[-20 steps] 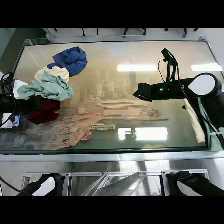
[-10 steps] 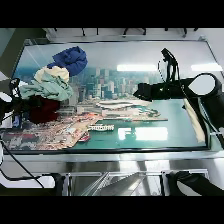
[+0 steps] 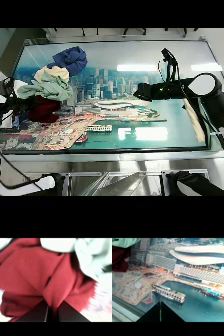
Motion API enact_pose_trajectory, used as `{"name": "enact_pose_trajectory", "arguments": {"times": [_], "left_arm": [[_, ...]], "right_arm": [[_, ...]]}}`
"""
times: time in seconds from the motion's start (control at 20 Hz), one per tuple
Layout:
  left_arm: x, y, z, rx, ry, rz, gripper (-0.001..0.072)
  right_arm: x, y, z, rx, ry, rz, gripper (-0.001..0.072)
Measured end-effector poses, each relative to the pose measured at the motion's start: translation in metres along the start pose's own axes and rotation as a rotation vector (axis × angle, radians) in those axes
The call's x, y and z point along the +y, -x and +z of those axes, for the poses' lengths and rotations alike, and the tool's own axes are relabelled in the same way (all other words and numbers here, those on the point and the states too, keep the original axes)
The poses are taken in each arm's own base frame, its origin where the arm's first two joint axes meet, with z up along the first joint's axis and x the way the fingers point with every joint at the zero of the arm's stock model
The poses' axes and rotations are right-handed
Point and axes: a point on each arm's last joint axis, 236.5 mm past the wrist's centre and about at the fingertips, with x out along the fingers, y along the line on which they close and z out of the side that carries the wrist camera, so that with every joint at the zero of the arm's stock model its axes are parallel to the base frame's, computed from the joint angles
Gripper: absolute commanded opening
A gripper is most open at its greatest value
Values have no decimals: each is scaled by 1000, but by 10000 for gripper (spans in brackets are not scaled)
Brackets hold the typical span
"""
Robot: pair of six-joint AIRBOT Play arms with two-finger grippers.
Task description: Fold the shirts.
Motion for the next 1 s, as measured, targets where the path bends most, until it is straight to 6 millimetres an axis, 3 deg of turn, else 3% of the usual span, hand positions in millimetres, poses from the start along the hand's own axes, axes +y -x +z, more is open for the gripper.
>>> {"name": "enact_pose_trajectory", "arguments": {"times": [0.15, 0.3, 0.5, 0.65, 0.75, 0.9, 1.0], "left_arm": [[-35, 56, -40, -35, 21, -33, 12], [-96, 110, -92, -92, 14, -124, 12], [-179, 148, -169, -56, -17, -329, 11], [-240, 156, -214, 53, -81, -475, 12], [-283, 149, -236, 119, -135, -540, 13], [-338, 121, -259, 208, -220, -535, 13], [-371, 99, -263, 241, -286, -511, 13]], "right_arm": [[0, 0, 0, 1, -1, 0, 32], [-1, -2, 0, 3, -3, 1, 33], [2, -2, -4, 22, -15, 15, 32], [-4, 6, -16, 78, 11, 9, 33], [-12, 20, -20, 95, 28, -3, 33], [-29, 46, -16, 66, 41, -52, 33], [-40, 62, -14, 42, 55, -94, 33]]}}
